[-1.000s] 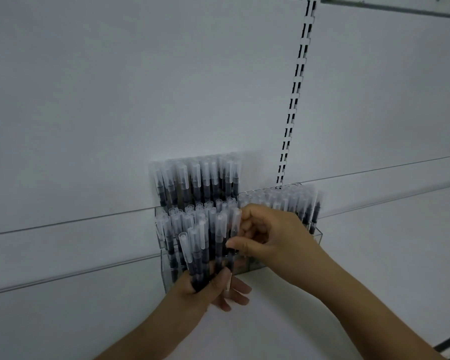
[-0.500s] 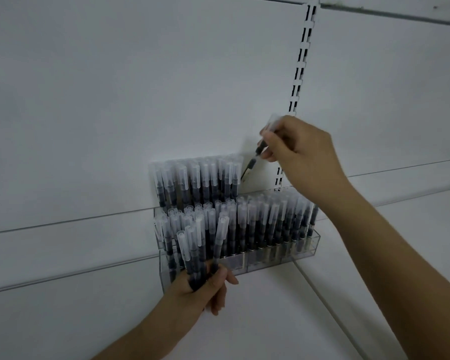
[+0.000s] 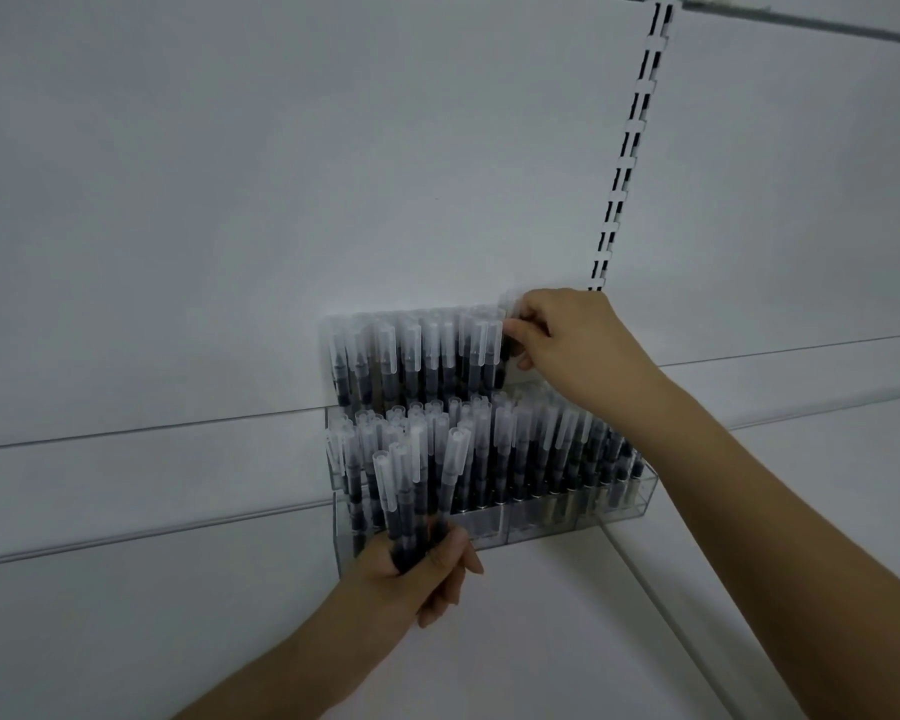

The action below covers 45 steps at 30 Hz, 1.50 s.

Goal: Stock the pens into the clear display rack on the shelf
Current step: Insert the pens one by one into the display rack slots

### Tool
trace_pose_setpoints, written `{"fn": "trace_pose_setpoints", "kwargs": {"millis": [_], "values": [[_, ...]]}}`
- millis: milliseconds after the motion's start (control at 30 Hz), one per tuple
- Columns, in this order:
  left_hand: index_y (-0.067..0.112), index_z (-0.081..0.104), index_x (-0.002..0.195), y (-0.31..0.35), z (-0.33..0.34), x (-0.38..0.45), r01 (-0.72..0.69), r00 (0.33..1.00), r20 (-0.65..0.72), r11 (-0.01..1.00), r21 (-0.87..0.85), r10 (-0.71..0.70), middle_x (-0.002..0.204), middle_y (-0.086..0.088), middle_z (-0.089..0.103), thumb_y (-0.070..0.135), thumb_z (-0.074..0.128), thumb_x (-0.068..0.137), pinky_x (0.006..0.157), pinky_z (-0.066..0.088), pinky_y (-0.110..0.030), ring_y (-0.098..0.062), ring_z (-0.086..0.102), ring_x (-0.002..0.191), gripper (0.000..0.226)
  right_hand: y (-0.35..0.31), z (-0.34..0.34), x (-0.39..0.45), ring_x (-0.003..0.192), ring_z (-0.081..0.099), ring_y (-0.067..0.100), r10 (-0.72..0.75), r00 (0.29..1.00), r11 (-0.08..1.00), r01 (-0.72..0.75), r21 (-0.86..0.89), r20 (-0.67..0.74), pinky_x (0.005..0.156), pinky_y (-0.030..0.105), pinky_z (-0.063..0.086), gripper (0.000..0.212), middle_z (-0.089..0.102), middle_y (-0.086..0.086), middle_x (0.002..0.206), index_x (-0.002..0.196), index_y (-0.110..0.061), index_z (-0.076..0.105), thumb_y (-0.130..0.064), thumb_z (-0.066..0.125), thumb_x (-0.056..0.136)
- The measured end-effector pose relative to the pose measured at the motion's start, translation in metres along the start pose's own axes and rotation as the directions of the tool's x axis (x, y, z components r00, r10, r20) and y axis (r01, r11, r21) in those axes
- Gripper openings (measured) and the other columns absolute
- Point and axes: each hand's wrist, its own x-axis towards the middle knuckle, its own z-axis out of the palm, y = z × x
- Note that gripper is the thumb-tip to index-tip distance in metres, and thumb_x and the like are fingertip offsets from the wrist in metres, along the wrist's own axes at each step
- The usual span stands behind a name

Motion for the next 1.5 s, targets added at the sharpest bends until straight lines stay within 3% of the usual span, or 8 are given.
{"fn": "trace_pose_setpoints", "kwargs": {"millis": [400,500,600,733,867,1200,1333,1500], "values": [[0.018,0.069,0.076,-0.002,-0.001,0.0,0.008,1.0,-0.002,1.0,0.029,-0.008,0.061,-0.004,0.054,0.037,0.051,0.09,0.051,0.037,-0.021,-0.011,0.045,0.051,0.03,0.001,0.008,-0.01,0.078,0.065,0.023,0.021,0.997,0.98,-0.007,-0.197,0.068,0.075,0.038,0.056,0.028,0.073,0.009,0.087,0.093,-0.008,0.073,-0.025,0.052,0.099],[0.018,0.069,0.076,-0.001,-0.001,-0.001,0.001,1.0,-0.003,1.0,0.015,-0.001,0.061,-0.005,0.054,0.035,0.051,0.089,0.051,0.037,-0.022,-0.012,0.045,0.051,0.029,0.001,0.006,-0.027,0.08,0.064,0.017,-0.001,0.997,0.982,-0.014,-0.19,-0.082,0.076,0.039,0.055,0.032,0.071,0.0,0.087,0.097,-0.015,0.072,-0.04,0.051,0.1],[0.017,0.069,0.077,-0.001,-0.001,-0.002,0.0,1.0,0.0,1.0,0.009,0.0,0.061,-0.005,0.054,0.034,0.051,0.09,0.051,0.037,-0.021,-0.012,0.044,0.051,0.028,-0.009,0.002,-0.059,0.066,0.056,0.008,-0.003,0.971,0.998,-0.013,-0.068,-0.239,0.066,0.034,0.051,0.039,0.061,-0.01,0.071,0.084,-0.021,0.065,-0.05,0.044,0.099],[0.015,0.068,0.077,-0.001,-0.001,-0.001,-0.03,1.0,-0.004,1.0,0.009,0.03,0.058,-0.004,0.054,0.034,0.051,0.091,0.049,0.036,-0.02,-0.012,0.043,0.048,0.029,-0.027,0.023,-0.104,0.067,0.058,-0.001,-0.039,0.999,0.963,0.036,0.268,0.004,0.058,0.014,0.044,0.035,0.058,-0.017,0.067,0.081,-0.029,0.065,-0.061,0.05,0.085],[0.026,0.066,0.069,0.0,0.001,-0.001,-0.042,0.999,0.008,0.998,0.052,0.042,0.053,0.001,0.053,0.033,0.05,0.092,0.049,0.036,-0.019,-0.01,0.042,0.046,0.029,-0.024,0.048,-0.12,0.065,0.063,0.004,-0.13,0.987,0.899,0.078,0.432,0.092,0.06,0.01,0.044,0.01,0.064,-0.016,0.067,0.08,-0.028,0.067,-0.031,0.07,0.088],[0.017,0.07,0.084,-0.005,-0.002,0.0,-0.036,0.998,0.047,0.992,0.118,0.031,0.061,-0.003,0.058,0.036,0.049,0.091,0.052,0.039,-0.019,-0.011,0.049,0.052,0.029,-0.005,-0.041,-0.065,0.075,0.073,0.012,0.175,0.885,0.793,0.133,0.594,-0.432,0.072,0.031,0.059,0.005,0.075,-0.004,0.079,0.093,-0.012,0.063,-0.016,0.065,0.091],[0.018,0.071,0.082,-0.005,-0.002,0.001,-0.036,0.999,0.039,0.994,0.106,0.032,0.06,-0.005,0.057,0.035,0.049,0.09,0.051,0.038,-0.022,-0.012,0.048,0.05,0.029,0.004,-0.032,-0.035,0.073,0.073,0.008,0.145,0.945,0.872,0.018,0.488,-0.293,0.077,0.039,0.06,0.007,0.075,-0.005,0.076,0.091,-0.012,0.064,-0.018,0.066,0.091],[0.017,0.071,0.081,-0.005,-0.002,0.001,-0.013,0.999,0.039,0.998,0.068,0.01,0.061,-0.006,0.058,0.034,0.05,0.09,0.051,0.038,-0.025,-0.014,0.047,0.051,0.028,0.018,-0.005,-0.019,0.076,0.071,0.003,0.064,0.997,0.964,-0.052,0.262,-0.038,0.078,0.021,0.056,0.013,0.075,-0.008,0.08,0.086,-0.017,0.062,-0.027,0.067,0.092]]}}
